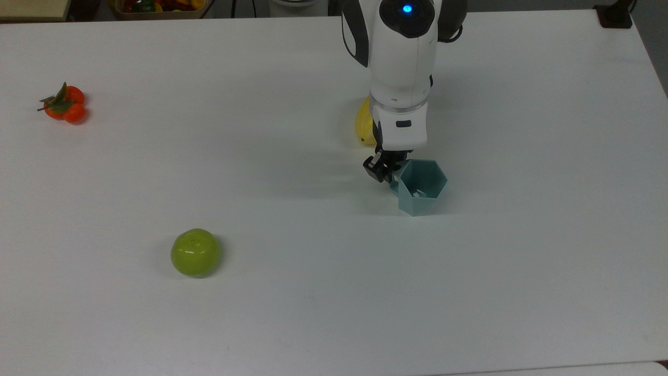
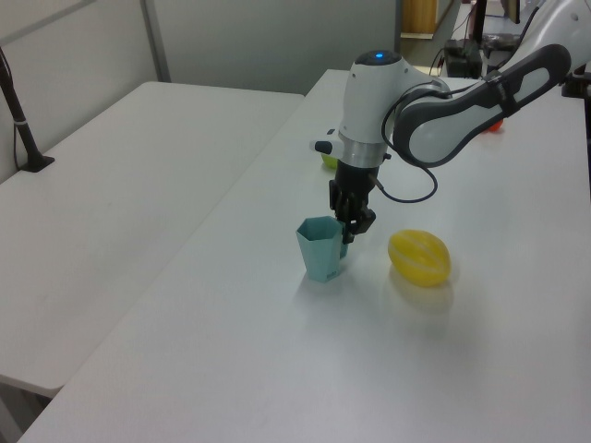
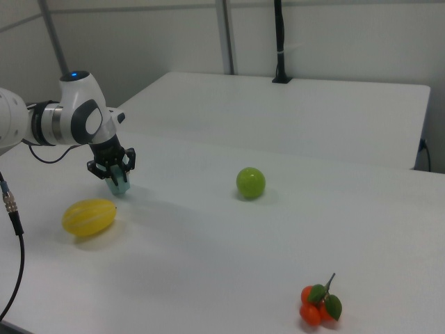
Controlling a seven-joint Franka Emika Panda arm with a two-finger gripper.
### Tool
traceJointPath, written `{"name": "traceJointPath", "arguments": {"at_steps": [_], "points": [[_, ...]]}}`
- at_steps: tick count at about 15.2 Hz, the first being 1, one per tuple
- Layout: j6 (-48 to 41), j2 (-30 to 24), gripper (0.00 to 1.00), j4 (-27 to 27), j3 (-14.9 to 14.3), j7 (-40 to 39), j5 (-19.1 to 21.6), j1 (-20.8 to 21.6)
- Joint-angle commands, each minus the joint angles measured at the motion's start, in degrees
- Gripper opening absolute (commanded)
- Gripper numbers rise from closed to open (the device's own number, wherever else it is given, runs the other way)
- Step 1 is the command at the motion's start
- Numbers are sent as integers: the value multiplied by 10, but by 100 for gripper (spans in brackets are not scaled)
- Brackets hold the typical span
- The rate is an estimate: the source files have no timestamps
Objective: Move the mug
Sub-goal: 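Close the gripper on the teal cup's rim, then lift the teal cup and carry it past the yellow melon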
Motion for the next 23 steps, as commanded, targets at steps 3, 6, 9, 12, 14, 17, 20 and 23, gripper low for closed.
{"name": "traceJointPath", "arguments": {"at_steps": [3,6,9,12,14,17,20,23], "points": [[11,0,6,-5,0,14,-7,5],[8,0,0,-5,0,14,-7,5],[4,-5,0,-3,0,15,-2,4],[4,-17,0,-2,1,16,1,3],[2,-26,0,-2,1,16,2,1],[-11,-44,0,-2,1,34,2,-3],[-50,-79,0,-2,1,36,13,-10],[-82,-118,0,-2,1,36,33,-20]]}}
